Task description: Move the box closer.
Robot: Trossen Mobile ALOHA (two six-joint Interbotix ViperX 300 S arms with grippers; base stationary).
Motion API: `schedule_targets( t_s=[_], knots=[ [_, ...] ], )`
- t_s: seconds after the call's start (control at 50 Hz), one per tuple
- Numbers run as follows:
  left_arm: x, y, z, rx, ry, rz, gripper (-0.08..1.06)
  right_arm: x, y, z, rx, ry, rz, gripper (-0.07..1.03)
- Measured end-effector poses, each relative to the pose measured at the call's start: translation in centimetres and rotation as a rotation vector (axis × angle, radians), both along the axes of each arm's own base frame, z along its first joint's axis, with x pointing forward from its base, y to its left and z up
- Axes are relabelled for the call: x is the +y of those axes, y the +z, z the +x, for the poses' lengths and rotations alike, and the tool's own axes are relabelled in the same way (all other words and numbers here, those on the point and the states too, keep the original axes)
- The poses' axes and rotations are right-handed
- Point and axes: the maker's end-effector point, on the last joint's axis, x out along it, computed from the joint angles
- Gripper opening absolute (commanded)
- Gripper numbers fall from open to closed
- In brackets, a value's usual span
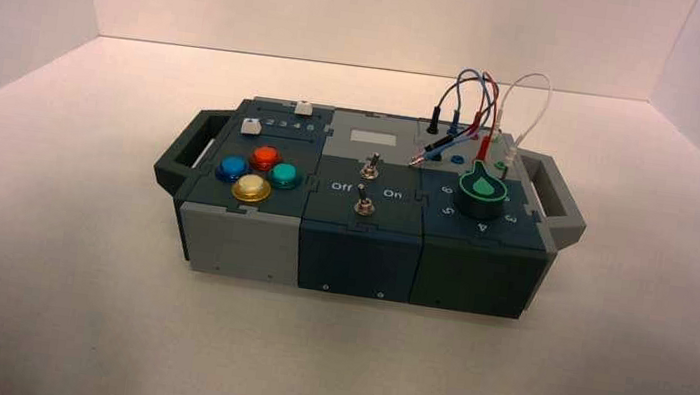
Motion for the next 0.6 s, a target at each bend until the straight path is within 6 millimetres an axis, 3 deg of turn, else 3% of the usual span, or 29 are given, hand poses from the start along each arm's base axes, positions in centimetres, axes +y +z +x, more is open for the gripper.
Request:
schedule_targets(
  t_s=[0.16,0.32,0.6],
  knots=[
    [-2.0,-4.3,3.4,0.12,-0.013,0.022,-0.03,1.8,-1.9,3.5,0.072,0.022,-0.016,-0.02],
    [-3.0,-7.4,5.5,0.219,-0.01,0.035,-0.03,3.2,-4.0,5.5,0.143,0.041,-0.033,-0.02],
    [-5.7,-13.0,8.4,0.408,-0.029,0.065,-0.03,5.5,-10.0,8.6,0.307,0.057,-0.051,-0.02]
  ],
)
